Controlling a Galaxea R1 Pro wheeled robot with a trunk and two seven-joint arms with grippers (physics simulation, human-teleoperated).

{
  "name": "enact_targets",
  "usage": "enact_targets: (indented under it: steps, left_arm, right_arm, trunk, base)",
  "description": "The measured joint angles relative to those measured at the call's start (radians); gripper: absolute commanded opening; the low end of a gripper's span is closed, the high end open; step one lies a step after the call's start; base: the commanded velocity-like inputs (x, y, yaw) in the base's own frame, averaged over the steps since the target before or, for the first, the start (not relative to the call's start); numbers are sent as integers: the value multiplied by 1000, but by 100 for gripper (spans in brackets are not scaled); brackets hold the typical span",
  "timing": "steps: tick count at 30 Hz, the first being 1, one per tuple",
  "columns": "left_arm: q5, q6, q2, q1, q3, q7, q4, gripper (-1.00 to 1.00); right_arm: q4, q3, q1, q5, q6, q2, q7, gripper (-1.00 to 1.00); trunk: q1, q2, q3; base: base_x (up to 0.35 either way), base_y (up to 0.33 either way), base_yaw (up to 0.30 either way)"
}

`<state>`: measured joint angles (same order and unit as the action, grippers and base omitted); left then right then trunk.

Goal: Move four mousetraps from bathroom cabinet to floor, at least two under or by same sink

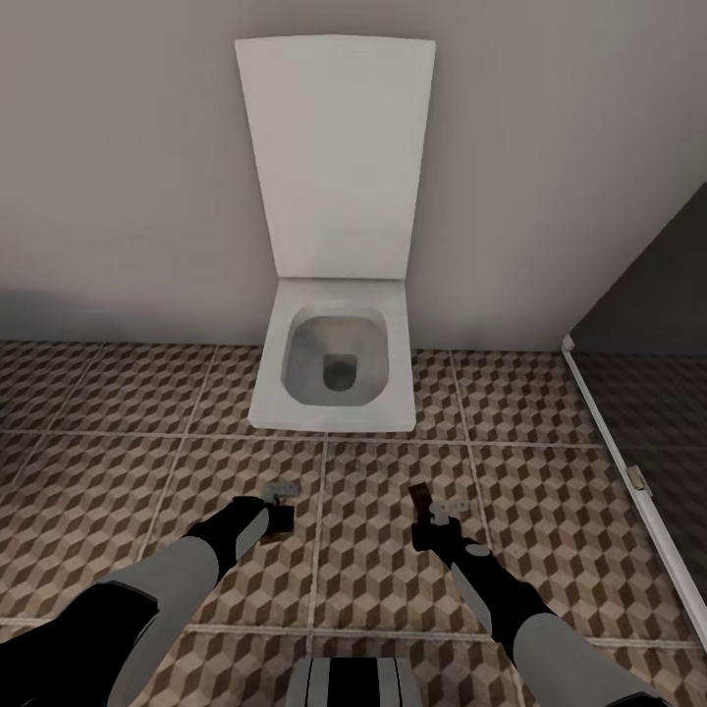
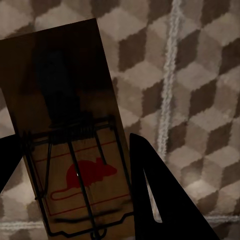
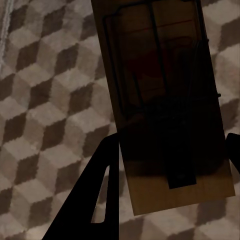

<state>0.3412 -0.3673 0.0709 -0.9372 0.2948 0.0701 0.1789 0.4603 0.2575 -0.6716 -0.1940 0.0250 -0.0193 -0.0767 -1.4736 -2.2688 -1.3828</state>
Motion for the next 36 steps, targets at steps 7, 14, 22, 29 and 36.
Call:
enact_targets:
  steps: [7,14,22,29,36]
  left_arm:
    - [0,0,0,0,-1,0,0,-100]
    - [0,0,0,0,-1,0,-1,-100]
    - [0,0,0,0,0,0,-3,-100]
    - [0,0,0,0,0,0,-3,-100]
    - [0,0,0,0,0,0,-3,-100]
  right_arm:
    - [0,0,0,0,0,0,0,-100]
    - [0,0,0,0,0,0,0,-100]
    - [0,0,0,0,0,0,0,-100]
    - [0,0,0,0,0,0,0,-100]
    - [0,0,0,0,0,0,0,-100]
  trunk:
    - [0,0,0]
    - [0,0,0]
    - [-27,-49,-22]
    - [-54,-98,-44]
    - [-80,-147,-66]
  base:
    - [0,0,0]
    - [0,0,0]
    - [0,0,0]
    - [0,0,0]
    - [0,0,0]
